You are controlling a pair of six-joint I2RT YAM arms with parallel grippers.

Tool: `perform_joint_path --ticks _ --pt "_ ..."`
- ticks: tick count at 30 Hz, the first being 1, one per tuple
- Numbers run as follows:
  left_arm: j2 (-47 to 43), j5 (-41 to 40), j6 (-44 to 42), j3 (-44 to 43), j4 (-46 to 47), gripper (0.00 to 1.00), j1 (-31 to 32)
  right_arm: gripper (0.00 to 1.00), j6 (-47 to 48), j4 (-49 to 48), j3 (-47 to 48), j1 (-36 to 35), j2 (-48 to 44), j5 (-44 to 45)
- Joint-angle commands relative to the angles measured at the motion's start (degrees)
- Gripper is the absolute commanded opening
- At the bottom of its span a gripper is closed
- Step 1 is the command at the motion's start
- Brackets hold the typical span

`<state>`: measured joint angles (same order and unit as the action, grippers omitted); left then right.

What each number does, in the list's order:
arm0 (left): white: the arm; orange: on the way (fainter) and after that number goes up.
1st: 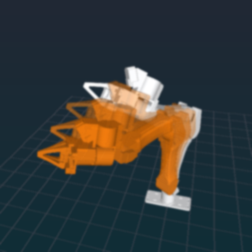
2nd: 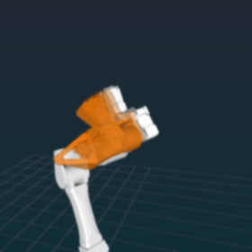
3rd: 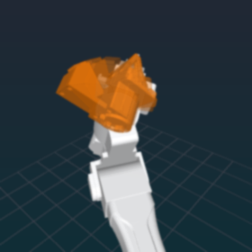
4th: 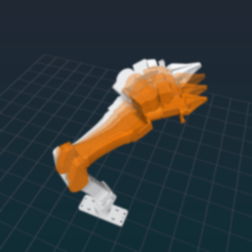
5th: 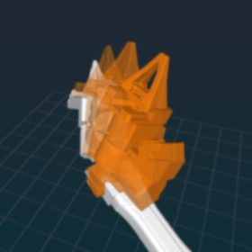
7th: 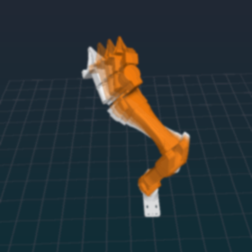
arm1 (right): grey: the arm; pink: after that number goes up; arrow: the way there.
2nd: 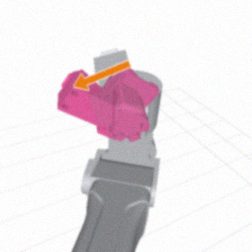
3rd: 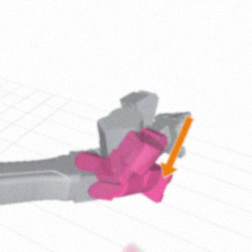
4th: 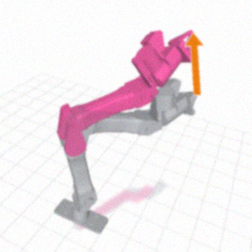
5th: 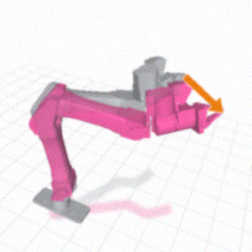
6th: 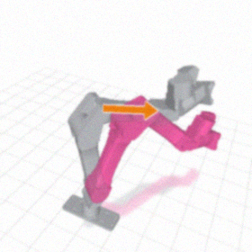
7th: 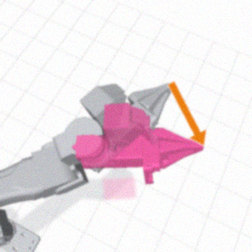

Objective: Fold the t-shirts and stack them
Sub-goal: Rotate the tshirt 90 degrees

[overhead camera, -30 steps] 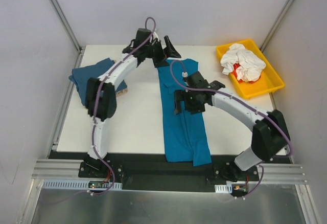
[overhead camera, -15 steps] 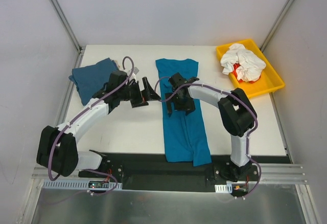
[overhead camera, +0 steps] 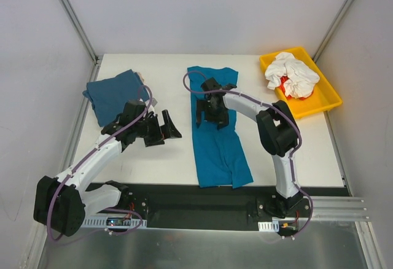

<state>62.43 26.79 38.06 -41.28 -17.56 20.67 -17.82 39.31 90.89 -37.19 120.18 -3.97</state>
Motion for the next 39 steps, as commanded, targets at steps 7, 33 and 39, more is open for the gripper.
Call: perform_joint_path --ticks 7,33,39 --pt "2.34 -5.43 -1.33 -5.22 -3.53 0.99 0.25 0.96 -4.85 -6.79 14.82 0.27 5.94 -2.44" --pt "11.55 -8.94 14.92 6.21 8.76 0.74 26.18 0.96 -5.64 -7.05 -42.28 10.11 -51.26 6.52" --pt "18.06 -9.30 18.01 5.16 14.04 0.58 26.71 0.96 -4.50 -7.41 -50.02 11.26 -56.98 5.11"
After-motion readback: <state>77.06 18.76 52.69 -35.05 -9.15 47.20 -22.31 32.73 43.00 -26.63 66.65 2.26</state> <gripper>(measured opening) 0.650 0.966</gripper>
